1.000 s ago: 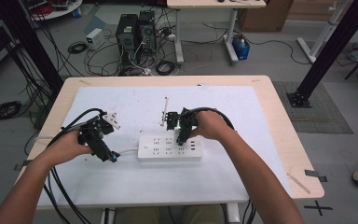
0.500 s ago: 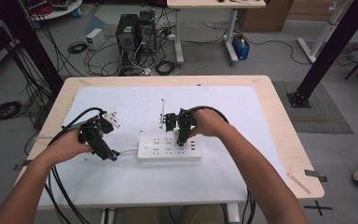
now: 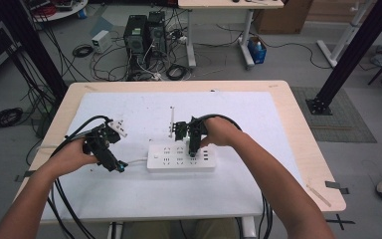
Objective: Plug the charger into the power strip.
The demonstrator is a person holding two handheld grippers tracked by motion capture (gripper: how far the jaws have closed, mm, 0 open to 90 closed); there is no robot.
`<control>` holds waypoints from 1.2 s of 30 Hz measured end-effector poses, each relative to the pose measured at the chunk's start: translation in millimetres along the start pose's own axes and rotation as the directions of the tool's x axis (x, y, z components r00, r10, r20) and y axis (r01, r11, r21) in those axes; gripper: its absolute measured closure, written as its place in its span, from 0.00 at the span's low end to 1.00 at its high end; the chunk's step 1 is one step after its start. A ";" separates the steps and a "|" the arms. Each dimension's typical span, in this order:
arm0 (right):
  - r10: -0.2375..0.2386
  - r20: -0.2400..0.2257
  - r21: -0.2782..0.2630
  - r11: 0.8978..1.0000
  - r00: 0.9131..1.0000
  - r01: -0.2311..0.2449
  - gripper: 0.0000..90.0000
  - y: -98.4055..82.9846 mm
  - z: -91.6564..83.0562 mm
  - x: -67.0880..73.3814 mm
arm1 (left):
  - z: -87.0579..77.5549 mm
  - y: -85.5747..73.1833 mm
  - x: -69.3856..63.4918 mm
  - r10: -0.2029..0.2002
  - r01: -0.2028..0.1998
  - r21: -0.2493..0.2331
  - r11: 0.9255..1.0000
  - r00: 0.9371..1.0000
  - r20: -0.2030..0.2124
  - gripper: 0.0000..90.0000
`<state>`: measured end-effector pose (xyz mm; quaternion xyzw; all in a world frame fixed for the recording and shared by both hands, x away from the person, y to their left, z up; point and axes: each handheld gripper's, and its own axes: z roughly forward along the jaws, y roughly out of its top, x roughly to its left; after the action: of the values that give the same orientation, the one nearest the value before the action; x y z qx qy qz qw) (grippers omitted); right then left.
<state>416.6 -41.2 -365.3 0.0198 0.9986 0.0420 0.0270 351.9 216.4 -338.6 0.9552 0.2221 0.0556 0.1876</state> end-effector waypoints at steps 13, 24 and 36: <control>-0.002 -0.014 -0.016 1.000 1.000 0.002 0.70 -2.7 1.2 -3.0 | 1.0 -0.1 0.3 -0.005 0.005 -0.005 1.000 1.000 0.003 0.03; -0.064 0.061 0.034 0.997 0.996 0.062 0.70 4.7 3.4 9.4 | 2.8 1.7 1.5 -0.002 0.002 -0.010 1.000 1.000 0.003 0.03; -0.044 0.016 0.059 0.997 0.999 0.043 0.70 7.9 5.3 2.8 | 0.0 2.4 -2.9 0.004 -0.004 -0.014 1.000 1.000 0.000 0.03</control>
<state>414.3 -32.7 -370.0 -0.0006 0.9993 0.0120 0.0361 350.2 213.2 -337.7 0.9542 0.2199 0.0578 0.1944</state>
